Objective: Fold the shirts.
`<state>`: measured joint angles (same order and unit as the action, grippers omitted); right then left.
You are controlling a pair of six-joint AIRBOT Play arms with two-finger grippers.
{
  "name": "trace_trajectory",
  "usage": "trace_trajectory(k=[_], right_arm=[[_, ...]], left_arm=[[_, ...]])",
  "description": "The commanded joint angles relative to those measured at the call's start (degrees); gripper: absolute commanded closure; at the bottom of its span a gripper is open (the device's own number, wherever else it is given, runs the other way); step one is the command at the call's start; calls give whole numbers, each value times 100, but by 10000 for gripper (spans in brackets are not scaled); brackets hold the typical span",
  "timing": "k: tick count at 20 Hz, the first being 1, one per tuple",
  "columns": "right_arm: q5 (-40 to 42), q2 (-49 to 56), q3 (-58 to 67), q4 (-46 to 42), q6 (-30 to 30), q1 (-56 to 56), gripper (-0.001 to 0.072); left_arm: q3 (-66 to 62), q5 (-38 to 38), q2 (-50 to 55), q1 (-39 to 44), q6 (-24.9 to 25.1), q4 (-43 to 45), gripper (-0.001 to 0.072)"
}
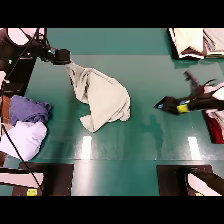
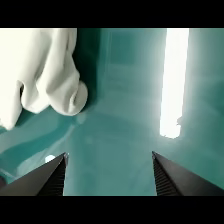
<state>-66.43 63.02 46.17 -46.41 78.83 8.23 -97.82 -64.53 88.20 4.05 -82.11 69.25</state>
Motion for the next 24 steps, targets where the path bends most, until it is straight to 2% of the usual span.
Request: trace_trajectory(k=[1,3,9,10,11,12,13,15,17,20,24], right_arm=[[881,684,-708,1217,-584,612,119],[1132,1241,-420,1388,-649,1104,155],[1176,2577,929,1386,-647,1851,159],[1084,2771,1134,1388,-647,1908,220],[1014,2927,1307,1381,-647,1956,346],[988,3053,1467,1366,-649,2011,481],[999,3132,1598,1309,-660,2041,684],[1062,3060,1781,1032,-682,1993,697],[874,2647,2011,398,-483,1735,698],[310,1585,2745,-986,-22,1051,698],[-588,208,4170,-1788,-20,103,698]], left_arm=[[-9,-74,-33,-26,-44,59,680],[-9,-74,-33,-26,-44,61,680],[-9,-107,-33,-26,-44,61,680],[-9,-109,-33,-28,-44,59,680],[-9,-109,-33,-28,-44,59,680],[-9,-114,-35,-26,-46,59,680],[-9,-131,-42,-26,-127,46,680],[-15,-146,-160,-28,-203,66,681],[-15,-4,-562,-28,-192,223,681],[-15,431,-1567,-28,-186,496,681],[-15,883,-3073,-28,-4,549,681]])
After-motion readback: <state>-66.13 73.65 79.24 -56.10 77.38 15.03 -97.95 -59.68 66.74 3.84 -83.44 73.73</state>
